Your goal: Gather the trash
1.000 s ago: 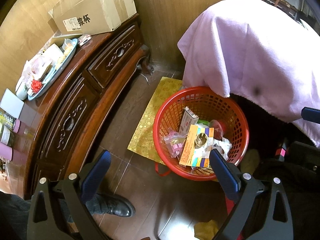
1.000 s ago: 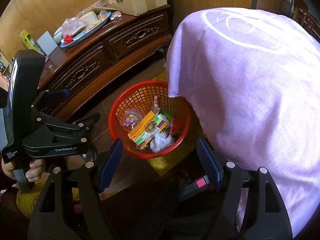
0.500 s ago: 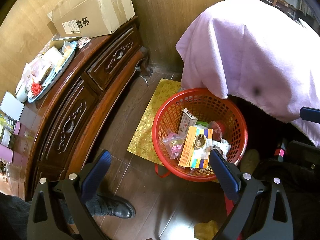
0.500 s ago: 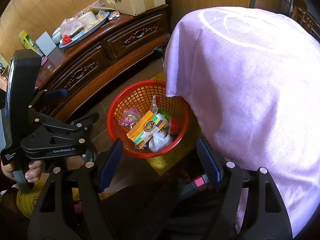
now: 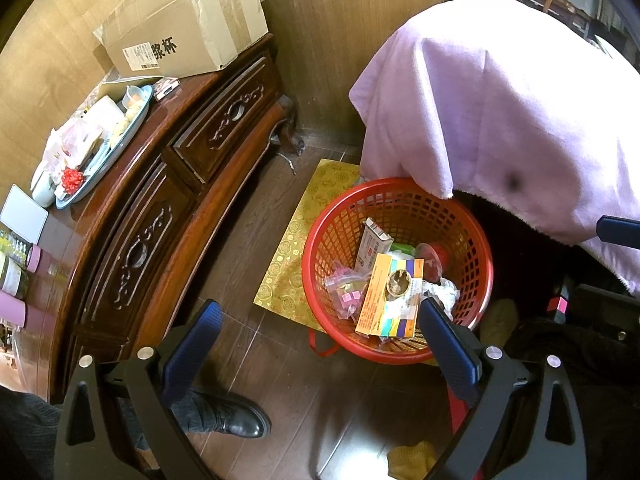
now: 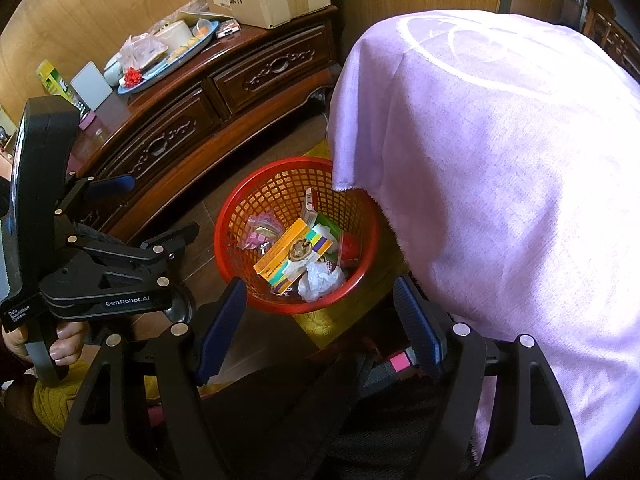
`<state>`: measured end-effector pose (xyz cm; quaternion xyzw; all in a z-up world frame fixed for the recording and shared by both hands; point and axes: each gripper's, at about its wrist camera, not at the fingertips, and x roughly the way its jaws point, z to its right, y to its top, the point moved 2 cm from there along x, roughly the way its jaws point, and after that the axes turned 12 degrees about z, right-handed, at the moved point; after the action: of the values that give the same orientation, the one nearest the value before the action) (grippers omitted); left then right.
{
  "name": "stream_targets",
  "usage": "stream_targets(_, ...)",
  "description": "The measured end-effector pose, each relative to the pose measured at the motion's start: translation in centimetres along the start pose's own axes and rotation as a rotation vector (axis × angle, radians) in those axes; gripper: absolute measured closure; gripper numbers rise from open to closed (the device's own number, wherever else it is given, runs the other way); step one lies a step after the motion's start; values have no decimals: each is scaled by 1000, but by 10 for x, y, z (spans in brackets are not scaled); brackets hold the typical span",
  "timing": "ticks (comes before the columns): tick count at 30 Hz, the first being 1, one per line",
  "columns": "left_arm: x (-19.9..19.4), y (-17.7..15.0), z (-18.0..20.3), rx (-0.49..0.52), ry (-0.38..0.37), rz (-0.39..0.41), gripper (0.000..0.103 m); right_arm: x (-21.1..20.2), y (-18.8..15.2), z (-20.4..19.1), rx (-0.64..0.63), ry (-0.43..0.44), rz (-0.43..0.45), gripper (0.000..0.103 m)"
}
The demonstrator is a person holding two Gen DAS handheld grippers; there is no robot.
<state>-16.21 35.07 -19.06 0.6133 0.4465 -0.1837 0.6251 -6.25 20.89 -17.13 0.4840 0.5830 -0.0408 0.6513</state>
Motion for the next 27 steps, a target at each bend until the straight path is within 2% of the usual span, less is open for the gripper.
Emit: stream_targets(27, -1, 0, 2, 14, -25, 22, 6, 0, -1, 0, 4, 1, -4, 29)
